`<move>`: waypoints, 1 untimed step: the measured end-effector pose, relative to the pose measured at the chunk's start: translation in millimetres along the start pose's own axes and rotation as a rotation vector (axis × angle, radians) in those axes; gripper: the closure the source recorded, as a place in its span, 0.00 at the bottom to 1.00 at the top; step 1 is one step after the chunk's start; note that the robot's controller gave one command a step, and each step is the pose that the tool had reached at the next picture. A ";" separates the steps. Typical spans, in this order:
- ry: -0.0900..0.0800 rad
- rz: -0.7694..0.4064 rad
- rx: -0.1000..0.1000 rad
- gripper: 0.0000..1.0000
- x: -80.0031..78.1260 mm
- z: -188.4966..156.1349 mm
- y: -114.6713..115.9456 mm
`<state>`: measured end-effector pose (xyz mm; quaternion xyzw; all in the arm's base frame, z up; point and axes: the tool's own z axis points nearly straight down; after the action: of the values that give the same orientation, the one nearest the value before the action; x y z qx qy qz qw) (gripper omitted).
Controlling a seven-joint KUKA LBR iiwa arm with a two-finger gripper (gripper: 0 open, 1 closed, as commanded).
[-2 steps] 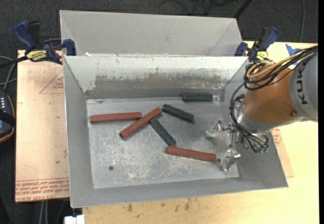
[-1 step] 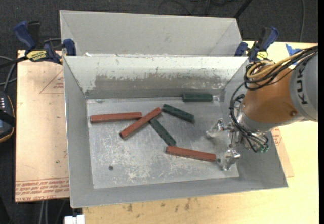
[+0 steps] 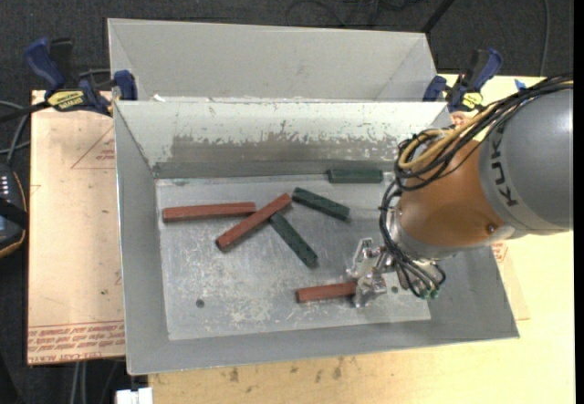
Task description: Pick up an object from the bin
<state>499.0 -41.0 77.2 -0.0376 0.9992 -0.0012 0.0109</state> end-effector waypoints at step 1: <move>0.000 0.000 0.000 1.00 0.0 0.0 0.0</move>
Offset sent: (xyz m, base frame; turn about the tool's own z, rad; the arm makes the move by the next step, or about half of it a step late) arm 0.0260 0.0088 0.2290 -0.0422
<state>499.1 -41.0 77.2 -0.0376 0.9992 -0.0013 0.0109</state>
